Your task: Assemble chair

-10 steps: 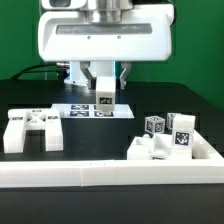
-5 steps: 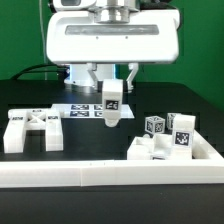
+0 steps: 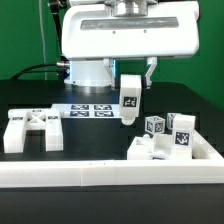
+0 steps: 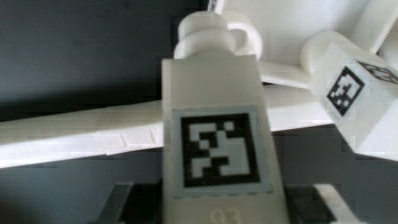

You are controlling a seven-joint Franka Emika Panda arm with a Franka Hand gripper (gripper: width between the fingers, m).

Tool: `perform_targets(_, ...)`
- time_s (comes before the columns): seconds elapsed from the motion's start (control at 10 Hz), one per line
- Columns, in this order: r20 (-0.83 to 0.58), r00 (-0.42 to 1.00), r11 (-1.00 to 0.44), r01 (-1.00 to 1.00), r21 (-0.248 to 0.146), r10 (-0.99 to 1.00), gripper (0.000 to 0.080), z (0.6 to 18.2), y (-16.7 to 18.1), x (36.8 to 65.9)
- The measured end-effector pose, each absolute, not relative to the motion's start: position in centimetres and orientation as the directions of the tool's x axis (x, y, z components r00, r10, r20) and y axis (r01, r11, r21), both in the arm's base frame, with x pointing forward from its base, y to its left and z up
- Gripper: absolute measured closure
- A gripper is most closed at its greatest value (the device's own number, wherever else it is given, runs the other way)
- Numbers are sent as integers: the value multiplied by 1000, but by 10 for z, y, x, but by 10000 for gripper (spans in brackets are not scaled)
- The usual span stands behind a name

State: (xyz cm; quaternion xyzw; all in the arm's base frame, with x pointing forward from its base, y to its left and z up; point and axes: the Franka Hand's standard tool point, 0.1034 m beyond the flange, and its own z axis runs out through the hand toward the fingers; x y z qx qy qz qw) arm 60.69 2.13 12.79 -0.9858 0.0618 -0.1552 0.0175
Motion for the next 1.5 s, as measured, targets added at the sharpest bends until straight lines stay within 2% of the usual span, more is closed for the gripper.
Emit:
perform_targets(0.2,317,940,-991,-115,-63,-129,502,131,35,612)
perform_targets(0.3,367,922,-993,-103,-63,-119,502,136,39,619)
perform_targets(0.5,495,862,-994,-98,-51,-111,502,134,36,619)
perform_targets(1.0,526,845,-995,-83,-48,-96,502,127,44,618)
perform_targets(1.2,614,785,-996,-79,-38,-86,502,128,41,621)
perform_targets(1.5,603,794,-997,-70,-34,-77,502,121,45,619)
